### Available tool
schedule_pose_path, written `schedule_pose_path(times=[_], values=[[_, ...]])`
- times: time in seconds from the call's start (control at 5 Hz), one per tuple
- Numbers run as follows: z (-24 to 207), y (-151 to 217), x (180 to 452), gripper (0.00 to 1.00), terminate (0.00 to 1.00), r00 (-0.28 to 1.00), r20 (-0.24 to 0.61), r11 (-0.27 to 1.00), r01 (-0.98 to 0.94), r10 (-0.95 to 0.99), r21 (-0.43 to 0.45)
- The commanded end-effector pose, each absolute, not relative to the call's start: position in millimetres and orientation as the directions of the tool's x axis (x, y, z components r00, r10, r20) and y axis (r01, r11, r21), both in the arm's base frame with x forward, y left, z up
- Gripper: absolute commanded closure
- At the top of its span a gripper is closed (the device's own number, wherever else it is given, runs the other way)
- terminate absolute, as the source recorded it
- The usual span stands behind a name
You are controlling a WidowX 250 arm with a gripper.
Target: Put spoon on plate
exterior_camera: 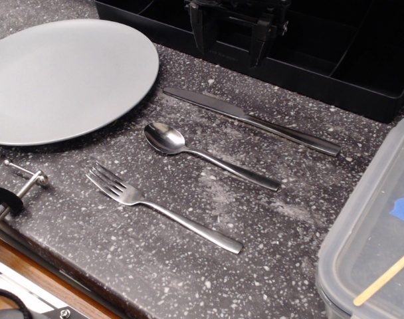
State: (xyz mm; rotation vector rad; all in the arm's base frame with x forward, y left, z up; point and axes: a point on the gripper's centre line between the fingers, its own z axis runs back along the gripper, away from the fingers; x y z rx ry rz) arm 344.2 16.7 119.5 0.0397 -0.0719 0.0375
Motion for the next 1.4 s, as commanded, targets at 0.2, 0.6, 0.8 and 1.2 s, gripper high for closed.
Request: schedule_pose_path(times=[0.2, 0.6, 0.8, 1.2], values=[[119, 40, 325, 0.0, 0.0, 0.956, 0.062, 0.958, -0.285, 0.286, -0.019], [92, 54, 289, 0.0, 0.0, 0.702, 0.036, 0.702, -0.708, 0.712, -0.074], [79, 48, 283, 0.0, 0.0, 0.541, 0.005, 0.539, -0.839, 0.841, -0.077], [60, 27, 297, 0.0, 0.0, 0.49, 0.024, 0.491, -0.867, 0.871, -0.085]])
